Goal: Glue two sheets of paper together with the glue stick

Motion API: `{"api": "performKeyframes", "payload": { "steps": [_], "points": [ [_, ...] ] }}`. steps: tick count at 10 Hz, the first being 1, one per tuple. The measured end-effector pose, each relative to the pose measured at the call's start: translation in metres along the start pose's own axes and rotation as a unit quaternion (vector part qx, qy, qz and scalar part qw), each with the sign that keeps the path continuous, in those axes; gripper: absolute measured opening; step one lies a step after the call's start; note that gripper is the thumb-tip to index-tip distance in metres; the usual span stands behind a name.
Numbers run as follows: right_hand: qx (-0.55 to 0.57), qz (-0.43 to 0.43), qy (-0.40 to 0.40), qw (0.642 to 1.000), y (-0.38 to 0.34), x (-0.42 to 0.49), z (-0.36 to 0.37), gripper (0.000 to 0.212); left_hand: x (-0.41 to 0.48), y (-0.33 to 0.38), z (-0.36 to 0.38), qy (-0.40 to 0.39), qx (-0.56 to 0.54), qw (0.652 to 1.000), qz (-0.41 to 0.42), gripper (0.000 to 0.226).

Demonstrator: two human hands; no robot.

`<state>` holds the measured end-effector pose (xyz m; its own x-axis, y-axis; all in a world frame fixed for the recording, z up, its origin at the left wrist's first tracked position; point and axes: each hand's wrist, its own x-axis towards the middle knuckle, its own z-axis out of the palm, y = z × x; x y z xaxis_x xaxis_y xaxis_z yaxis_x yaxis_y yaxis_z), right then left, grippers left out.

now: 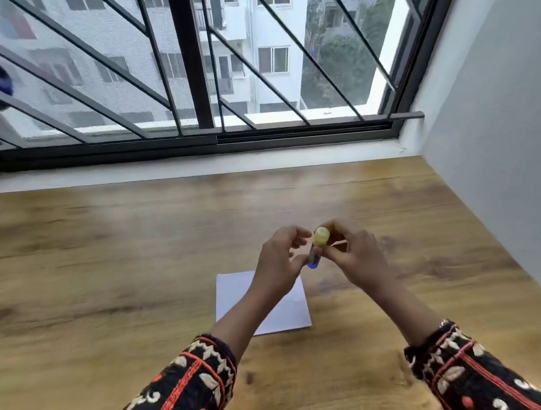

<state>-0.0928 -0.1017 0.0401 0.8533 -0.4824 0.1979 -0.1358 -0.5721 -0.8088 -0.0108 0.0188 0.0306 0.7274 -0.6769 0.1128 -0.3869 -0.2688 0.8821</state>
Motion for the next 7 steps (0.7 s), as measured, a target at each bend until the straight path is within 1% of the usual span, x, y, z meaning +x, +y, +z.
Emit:
{"api": "performKeyframes", "payload": {
  "steps": [1,3,6,7],
  "points": [
    [-0.007,0.027,-0.014,1.000,0.009,-0.002,0.007,0.015,0.005,-0.004,-0.007,0.007,0.045,0.999,-0.013,0.028],
    [-0.030,0.056,-0.021,0.998,0.021,-0.004,0.016,0.018,0.010,-0.008,-0.017,0.014,0.080,0.997,-0.018,0.027],
    [-0.036,0.056,-0.027,0.997,0.022,-0.007,0.017,0.019,0.013,-0.004,-0.023,0.021,0.098,0.995,-0.002,0.025],
    [-0.045,0.078,-0.055,0.994,0.025,-0.006,0.015,0.033,0.014,-0.001,-0.026,0.033,0.089,0.995,-0.008,0.024]
  ]
}}
